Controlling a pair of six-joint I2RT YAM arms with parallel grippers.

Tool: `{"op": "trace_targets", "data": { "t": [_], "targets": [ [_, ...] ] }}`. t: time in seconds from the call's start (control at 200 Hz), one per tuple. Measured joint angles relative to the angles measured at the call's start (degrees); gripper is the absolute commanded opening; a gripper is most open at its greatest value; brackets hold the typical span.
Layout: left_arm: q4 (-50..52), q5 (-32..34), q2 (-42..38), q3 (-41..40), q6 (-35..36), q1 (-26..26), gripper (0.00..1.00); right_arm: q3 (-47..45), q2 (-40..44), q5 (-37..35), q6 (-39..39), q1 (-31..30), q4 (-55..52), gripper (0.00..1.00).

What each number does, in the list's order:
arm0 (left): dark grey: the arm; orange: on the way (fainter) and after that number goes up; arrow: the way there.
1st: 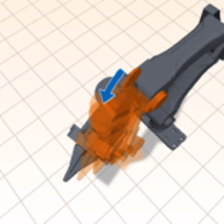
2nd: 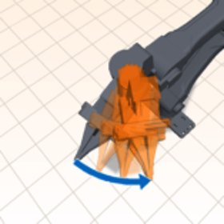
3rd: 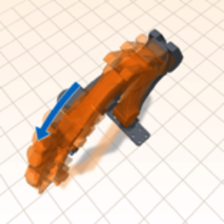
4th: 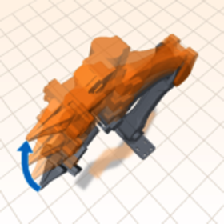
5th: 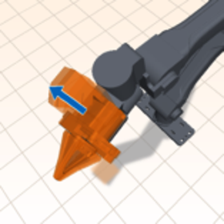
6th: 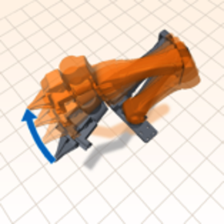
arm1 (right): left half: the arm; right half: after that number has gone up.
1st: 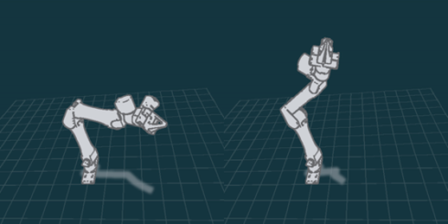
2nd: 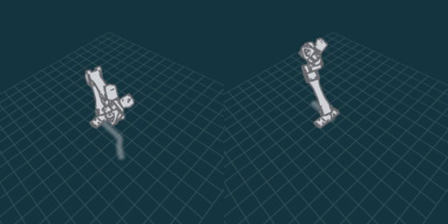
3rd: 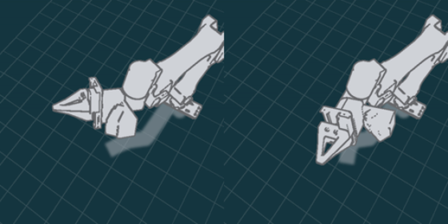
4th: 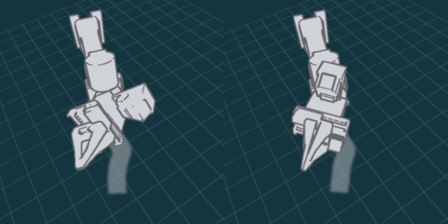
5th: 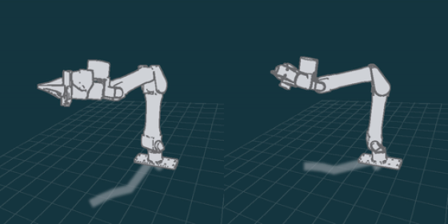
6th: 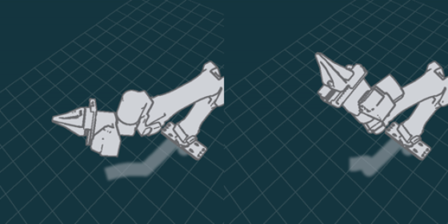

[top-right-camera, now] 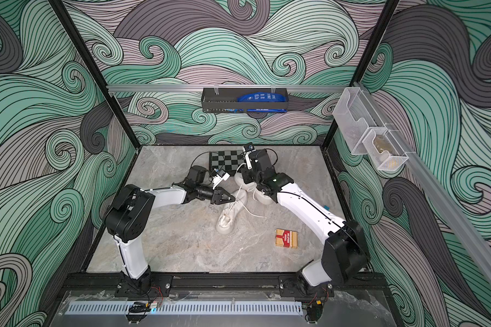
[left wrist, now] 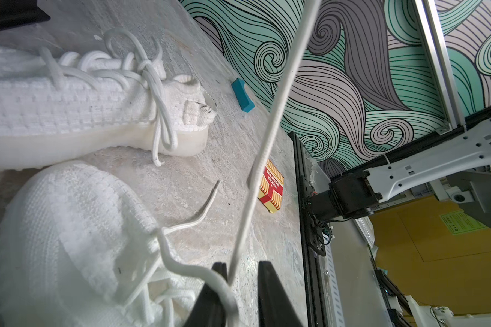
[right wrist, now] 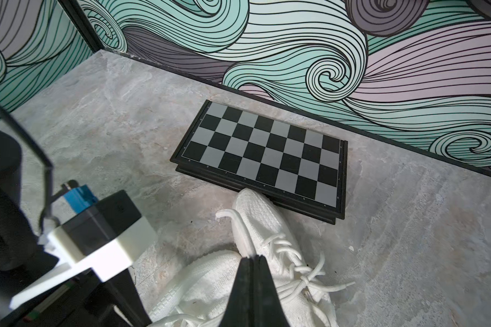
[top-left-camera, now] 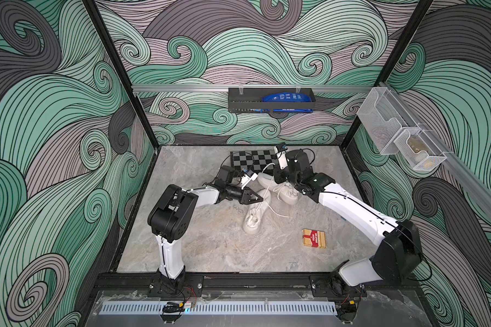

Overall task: Tie the shoes
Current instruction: Cross the shoelace with the shoelace.

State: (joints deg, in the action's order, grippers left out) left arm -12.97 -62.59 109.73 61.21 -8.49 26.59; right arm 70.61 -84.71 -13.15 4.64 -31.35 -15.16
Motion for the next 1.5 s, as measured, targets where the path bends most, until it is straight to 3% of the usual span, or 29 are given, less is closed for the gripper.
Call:
{"op": "trace_targets", "data": {
  "t": [0.255,0.5,0.68,0.971,1.006,1.081,1.231,1.326,1.501],
  "targets": [
    [-0.6,0.0,2.4,2.6,0.0,0.9,0.30,0.0,0.0,2.0,0.0,0.4,0.0,0.00],
    [-1.8,-1.0,2.7,3.7,-1.0,1.1,0.00,1.0,-1.9,7.1,0.3,1.8,0.0,0.00],
    [-4.0,-2.7,2.3,2.3,-2.4,1.1,0.00,3.4,-7.9,16.9,0.5,4.0,0.9,0.00],
    [-12.1,-4.7,-4.3,-7.9,-9.5,1.1,0.00,3.7,-20.0,29.8,2.8,5.0,3.8,0.00],
    [-13.0,-4.8,-4.9,-8.7,-10.2,1.1,0.00,3.7,-21.3,31.6,3.2,5.0,4.1,0.07],
    [-14.7,-4.8,-5.6,-10.2,-11.8,1.1,0.00,3.7,-23.6,34.5,3.6,5.0,4.4,0.37],
    [-16.3,-4.8,-6.3,-11.8,-14.0,1.1,0.00,3.3,-24.9,36.2,4.6,5.6,4.2,0.71],
    [-16.7,-4.8,-6.7,-12.2,-15.1,1.0,0.00,3.2,-23.3,36.6,4.8,7.4,4.3,0.81],
    [-19.8,-4.8,-7.0,-13.6,-17.9,0.8,0.00,0.6,-15.1,39.0,4.3,11.8,5.9,0.87]
  ]
}}
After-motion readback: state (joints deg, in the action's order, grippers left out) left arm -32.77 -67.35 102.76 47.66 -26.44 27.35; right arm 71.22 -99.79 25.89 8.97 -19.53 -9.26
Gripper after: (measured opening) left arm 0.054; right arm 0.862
